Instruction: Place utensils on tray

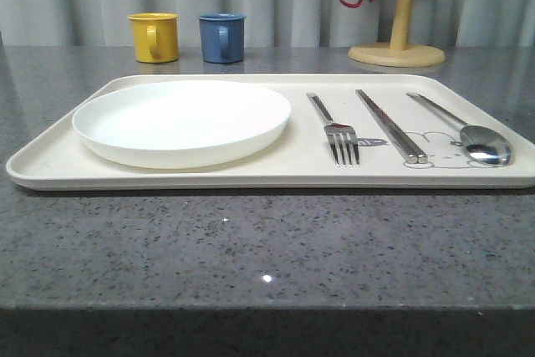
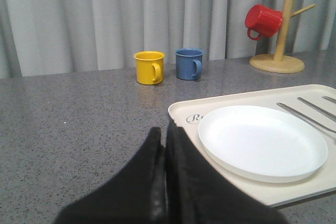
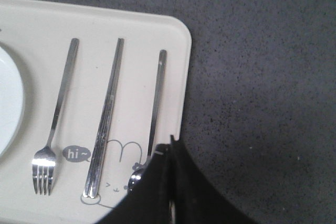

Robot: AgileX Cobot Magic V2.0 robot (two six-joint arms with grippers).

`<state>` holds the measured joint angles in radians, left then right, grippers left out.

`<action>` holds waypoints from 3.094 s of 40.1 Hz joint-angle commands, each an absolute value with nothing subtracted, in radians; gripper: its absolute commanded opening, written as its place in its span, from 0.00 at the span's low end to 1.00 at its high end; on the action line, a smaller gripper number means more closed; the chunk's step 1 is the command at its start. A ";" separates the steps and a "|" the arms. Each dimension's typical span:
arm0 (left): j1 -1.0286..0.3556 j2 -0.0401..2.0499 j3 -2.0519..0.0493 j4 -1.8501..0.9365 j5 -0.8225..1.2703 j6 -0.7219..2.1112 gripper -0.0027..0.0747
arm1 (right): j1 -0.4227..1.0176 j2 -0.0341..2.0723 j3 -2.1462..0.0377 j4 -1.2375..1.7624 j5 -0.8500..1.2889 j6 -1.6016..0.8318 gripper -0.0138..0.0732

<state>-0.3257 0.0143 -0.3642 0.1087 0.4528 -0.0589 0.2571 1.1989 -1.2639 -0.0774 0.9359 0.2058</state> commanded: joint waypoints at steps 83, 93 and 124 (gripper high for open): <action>-0.225 -0.006 -0.270 0.039 0.270 0.033 0.01 | 0.255 0.137 -0.338 -0.110 0.321 0.166 0.08; -0.064 -0.029 -0.096 -0.037 0.176 0.088 0.01 | 0.255 0.137 -0.338 -0.110 0.323 0.166 0.08; -0.019 -0.029 0.006 -0.037 0.122 0.088 0.01 | 0.255 0.137 -0.338 -0.110 0.323 0.166 0.08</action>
<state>-0.0224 -0.0061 0.0104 -0.0267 0.2045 0.0894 0.2571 0.1278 -0.3119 -0.0966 0.4081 0.1752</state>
